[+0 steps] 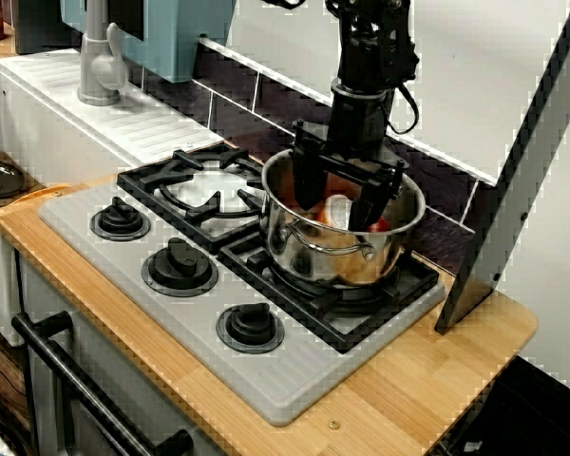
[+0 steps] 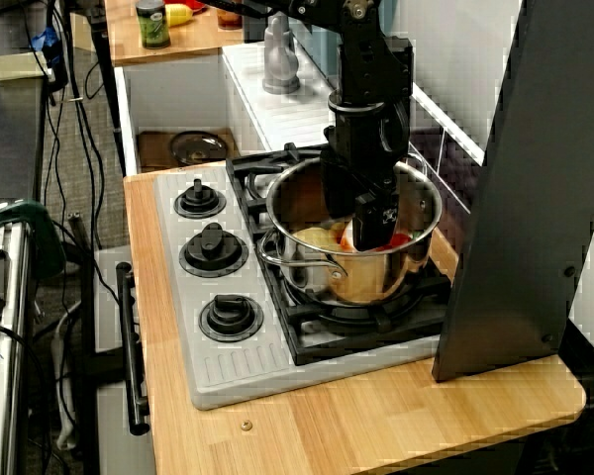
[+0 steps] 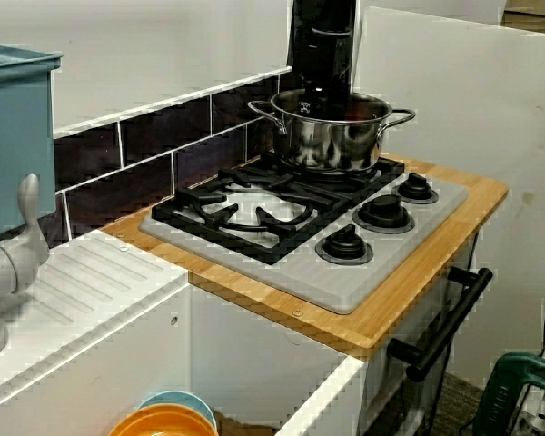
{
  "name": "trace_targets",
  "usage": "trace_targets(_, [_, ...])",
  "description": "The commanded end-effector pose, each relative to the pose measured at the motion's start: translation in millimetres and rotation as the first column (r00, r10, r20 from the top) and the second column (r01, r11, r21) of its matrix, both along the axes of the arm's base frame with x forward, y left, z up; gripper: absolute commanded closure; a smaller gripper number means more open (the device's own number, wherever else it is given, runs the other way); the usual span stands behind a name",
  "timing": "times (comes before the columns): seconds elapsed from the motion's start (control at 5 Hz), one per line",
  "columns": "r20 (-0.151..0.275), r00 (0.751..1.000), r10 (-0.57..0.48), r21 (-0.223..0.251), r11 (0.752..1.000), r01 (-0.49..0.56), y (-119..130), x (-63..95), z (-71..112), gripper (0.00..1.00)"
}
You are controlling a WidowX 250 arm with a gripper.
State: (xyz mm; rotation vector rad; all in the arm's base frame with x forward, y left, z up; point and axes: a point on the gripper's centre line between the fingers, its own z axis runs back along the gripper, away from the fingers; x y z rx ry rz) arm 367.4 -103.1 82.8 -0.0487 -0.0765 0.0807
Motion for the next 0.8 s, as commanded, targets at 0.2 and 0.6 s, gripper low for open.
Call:
trace_targets(0.2, [0.028,1.000,0.003,-0.002,1.000,-0.002,6.9,-8.4,9.8,0.00])
trace_targets(0.6, [0.016,1.000,-0.002,0.013,1.000,0.001,5.6,-9.5,-1.0,0.00])
